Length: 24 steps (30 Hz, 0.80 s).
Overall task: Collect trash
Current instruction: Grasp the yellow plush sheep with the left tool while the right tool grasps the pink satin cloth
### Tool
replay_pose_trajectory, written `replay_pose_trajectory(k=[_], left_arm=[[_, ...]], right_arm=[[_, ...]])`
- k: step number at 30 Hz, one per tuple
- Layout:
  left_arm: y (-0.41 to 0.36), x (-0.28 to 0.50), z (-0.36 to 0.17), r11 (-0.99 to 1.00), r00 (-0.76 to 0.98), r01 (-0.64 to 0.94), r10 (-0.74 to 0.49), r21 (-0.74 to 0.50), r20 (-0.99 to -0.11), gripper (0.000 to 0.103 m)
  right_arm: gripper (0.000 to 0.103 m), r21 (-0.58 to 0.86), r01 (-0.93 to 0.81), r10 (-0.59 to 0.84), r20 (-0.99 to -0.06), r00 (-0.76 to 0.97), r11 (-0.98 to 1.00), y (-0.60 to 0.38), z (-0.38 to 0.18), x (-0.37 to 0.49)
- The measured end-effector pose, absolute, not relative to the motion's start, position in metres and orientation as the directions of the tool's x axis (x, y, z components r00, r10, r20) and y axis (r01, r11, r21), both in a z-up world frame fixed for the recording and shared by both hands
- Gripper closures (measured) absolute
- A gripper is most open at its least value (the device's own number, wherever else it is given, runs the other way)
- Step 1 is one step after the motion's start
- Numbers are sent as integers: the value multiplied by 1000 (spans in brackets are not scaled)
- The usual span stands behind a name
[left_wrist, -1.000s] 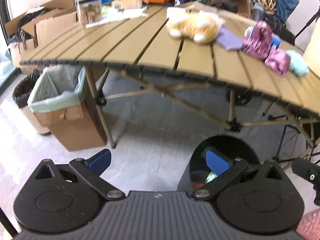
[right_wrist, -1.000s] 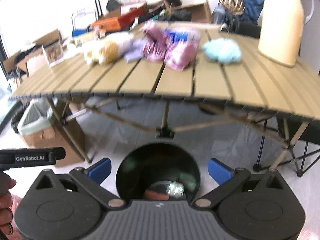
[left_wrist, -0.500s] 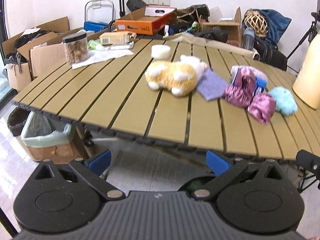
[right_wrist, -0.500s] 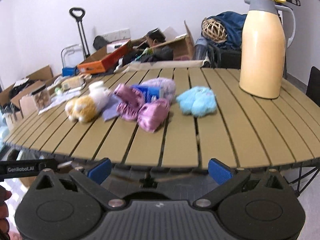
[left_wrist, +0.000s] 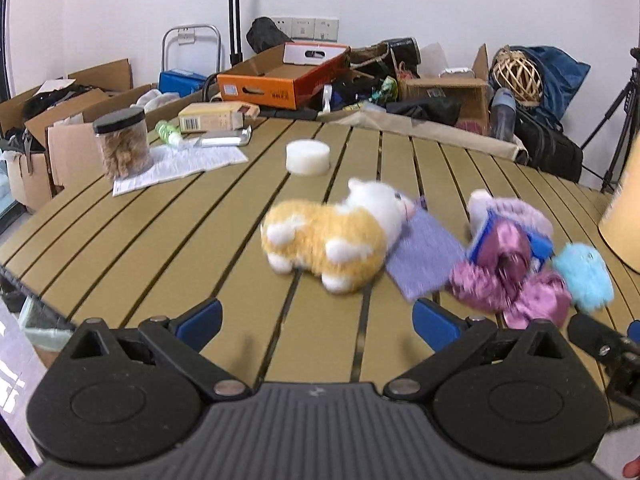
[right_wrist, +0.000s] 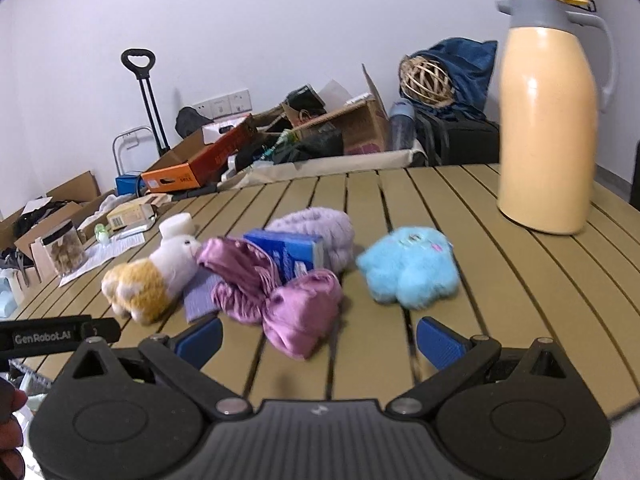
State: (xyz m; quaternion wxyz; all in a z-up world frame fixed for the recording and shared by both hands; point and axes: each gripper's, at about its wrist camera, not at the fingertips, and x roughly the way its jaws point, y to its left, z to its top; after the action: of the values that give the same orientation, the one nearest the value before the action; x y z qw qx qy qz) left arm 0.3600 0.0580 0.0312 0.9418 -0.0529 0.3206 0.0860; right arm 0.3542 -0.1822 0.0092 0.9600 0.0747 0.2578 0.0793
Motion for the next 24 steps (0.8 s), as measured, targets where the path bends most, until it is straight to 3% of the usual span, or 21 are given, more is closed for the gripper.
replay_pose_trajectory(k=[6, 24], left_arm=[[66, 386, 38, 981, 804, -190, 135, -35, -579, 0], [103, 415, 25, 977, 795, -191, 98, -93, -598, 0]], right_arm=[[0, 180, -147, 216, -469, 857, 973, -158, 1, 393], [0, 175, -85, 171, -568, 805, 981, -124, -29, 447]])
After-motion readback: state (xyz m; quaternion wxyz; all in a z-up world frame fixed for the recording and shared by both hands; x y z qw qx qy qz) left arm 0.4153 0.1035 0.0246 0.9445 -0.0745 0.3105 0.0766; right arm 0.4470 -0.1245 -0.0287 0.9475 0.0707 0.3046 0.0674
